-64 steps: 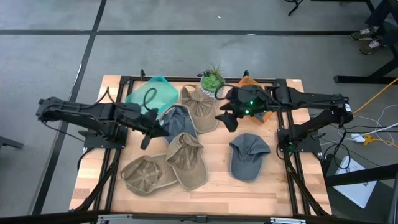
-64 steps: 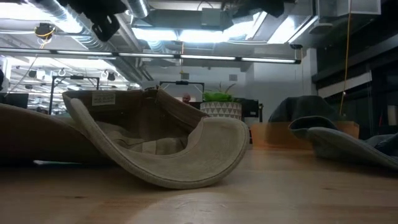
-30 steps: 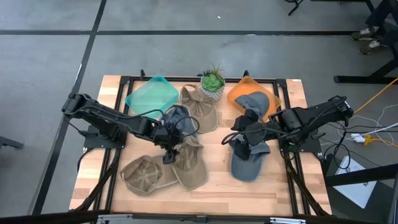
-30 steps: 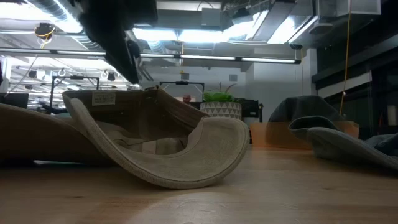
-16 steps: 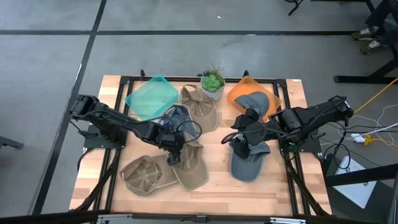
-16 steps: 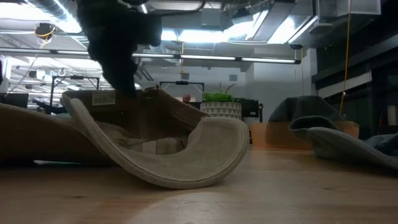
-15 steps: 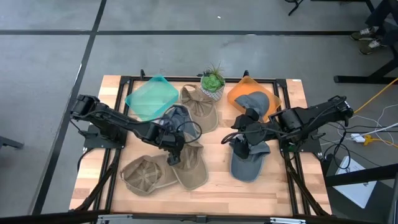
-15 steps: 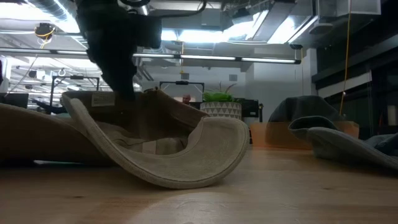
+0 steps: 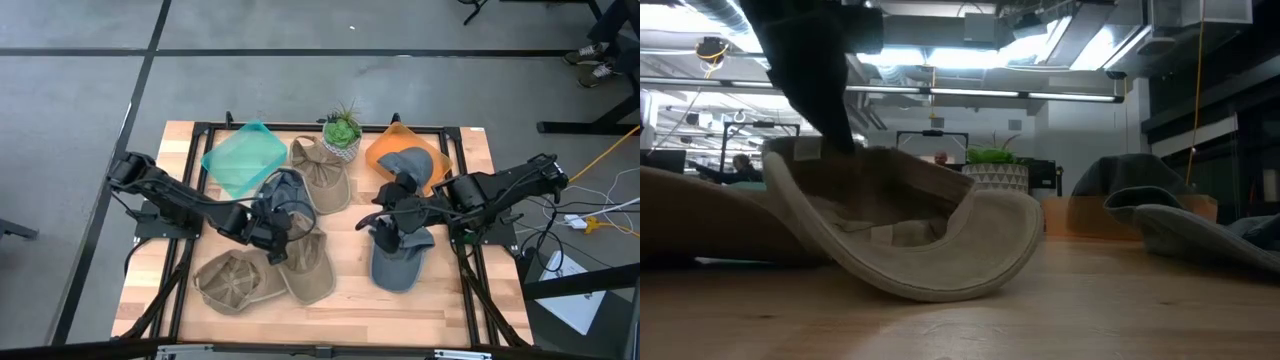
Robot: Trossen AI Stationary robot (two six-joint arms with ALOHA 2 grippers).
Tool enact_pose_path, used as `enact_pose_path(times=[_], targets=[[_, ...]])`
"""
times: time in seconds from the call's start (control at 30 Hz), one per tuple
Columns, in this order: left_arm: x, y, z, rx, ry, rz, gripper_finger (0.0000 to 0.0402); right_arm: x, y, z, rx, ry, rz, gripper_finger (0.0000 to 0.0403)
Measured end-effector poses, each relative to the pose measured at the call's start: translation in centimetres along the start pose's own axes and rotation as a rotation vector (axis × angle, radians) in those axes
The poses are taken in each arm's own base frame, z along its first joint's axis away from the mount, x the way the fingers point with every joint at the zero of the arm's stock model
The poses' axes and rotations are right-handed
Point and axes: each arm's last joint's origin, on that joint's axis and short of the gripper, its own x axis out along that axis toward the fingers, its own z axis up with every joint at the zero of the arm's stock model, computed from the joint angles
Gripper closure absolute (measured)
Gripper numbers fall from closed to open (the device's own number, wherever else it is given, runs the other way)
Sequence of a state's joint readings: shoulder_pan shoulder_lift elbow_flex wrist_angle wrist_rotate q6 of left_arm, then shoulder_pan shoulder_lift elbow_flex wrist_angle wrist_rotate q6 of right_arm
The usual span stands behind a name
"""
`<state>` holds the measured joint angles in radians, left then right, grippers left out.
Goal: Pick & Place hat
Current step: Put the bottom right brown cap into the green bin
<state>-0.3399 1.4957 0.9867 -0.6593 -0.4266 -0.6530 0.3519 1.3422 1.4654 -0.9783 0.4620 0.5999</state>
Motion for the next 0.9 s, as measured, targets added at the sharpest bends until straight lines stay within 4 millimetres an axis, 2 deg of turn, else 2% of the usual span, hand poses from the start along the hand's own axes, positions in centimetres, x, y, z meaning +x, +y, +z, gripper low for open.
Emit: enact_pose_path(times=[0.13,0.33,0.6,0.9], targets=[[-1.2,0.1,0.1,-0.017,-0.068,0.020,0.0392,0.0,-0.1,0.1,0.001,-0.018,-0.026,0.0132],[-4.5,1.2,0.8,-0.026,-0.227,0.059,0.0397,0.0,-0.1,0.1,0.012,-0.029,-0.033,0.0132],[-10.0,2.6,3.2,0.224,-0.407,0.038,0.0398,0.4,-0.3,1.5,0.110,-0.084,0.040,0.0132],[-14.6,2.9,4.5,0.384,-0.513,-0.089,0.0398,1.8,-2.8,4.2,0.215,-0.081,0.235,0.0132]])
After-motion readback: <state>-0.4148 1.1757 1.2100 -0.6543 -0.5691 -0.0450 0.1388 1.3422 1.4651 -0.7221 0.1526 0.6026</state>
